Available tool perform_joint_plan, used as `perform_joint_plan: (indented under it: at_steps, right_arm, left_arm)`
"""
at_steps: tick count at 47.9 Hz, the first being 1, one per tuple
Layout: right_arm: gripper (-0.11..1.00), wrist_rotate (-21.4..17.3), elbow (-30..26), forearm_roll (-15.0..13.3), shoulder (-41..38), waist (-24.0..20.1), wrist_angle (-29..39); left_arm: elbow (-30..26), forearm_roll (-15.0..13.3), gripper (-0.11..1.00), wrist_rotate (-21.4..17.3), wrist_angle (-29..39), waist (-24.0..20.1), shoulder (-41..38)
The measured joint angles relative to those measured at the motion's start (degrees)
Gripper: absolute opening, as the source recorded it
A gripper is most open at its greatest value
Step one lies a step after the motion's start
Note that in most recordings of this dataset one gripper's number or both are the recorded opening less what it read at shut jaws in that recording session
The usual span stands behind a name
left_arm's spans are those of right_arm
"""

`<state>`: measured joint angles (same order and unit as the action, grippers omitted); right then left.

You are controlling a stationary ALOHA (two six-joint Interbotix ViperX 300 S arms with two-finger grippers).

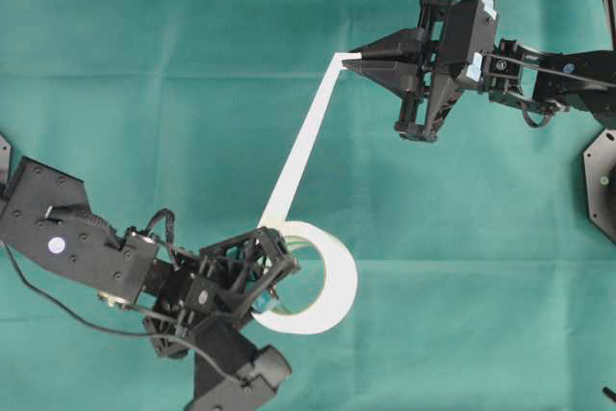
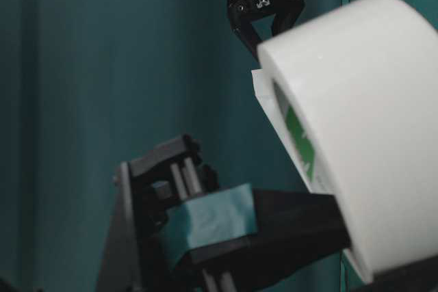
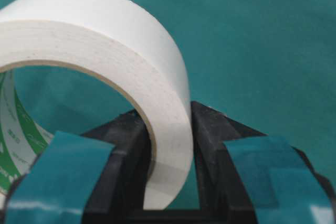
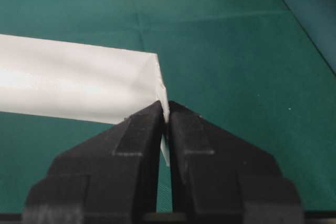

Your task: Peel off the duct tape with your right arm.

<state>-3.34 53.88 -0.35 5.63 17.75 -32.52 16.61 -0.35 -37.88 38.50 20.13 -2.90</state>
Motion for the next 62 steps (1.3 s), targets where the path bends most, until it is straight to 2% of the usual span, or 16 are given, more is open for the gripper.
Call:
perform_joint_plan:
  at_steps: [30, 33, 37, 44, 62]
  right_arm:
    - [-0.08, -0.09, 0.0, -0.18, 0.0, 0.0, 2.2]
    - [-0.04, -0.09, 0.0, -0.26, -0.09, 0.09, 2.37]
    - [0.08, 0.0, 0.09, -0.18, 0.0, 0.26, 2.46]
    - [0.41, -0.09, 0.09, -0.79, 0.0, 0.09, 2.46]
    - [0.42, -0.09, 0.18, -1.41, 0.0, -0.35, 2.55]
  left_arm:
    - [0.88, -0.18, 0.2, 0.0, -1.23, -0.7, 0.79]
    - [1.05, -0.26, 0.2, 0.09, -1.23, -1.05, 0.79]
    - [1.41, -0.53, 0.2, 0.44, -1.23, -1.14, 0.79]
    - [1.41, -0.7, 0.2, 0.26, -1.32, -1.05, 0.79]
    - [1.49, -0.7, 0.2, 0.26, -1.23, -1.85, 0.79]
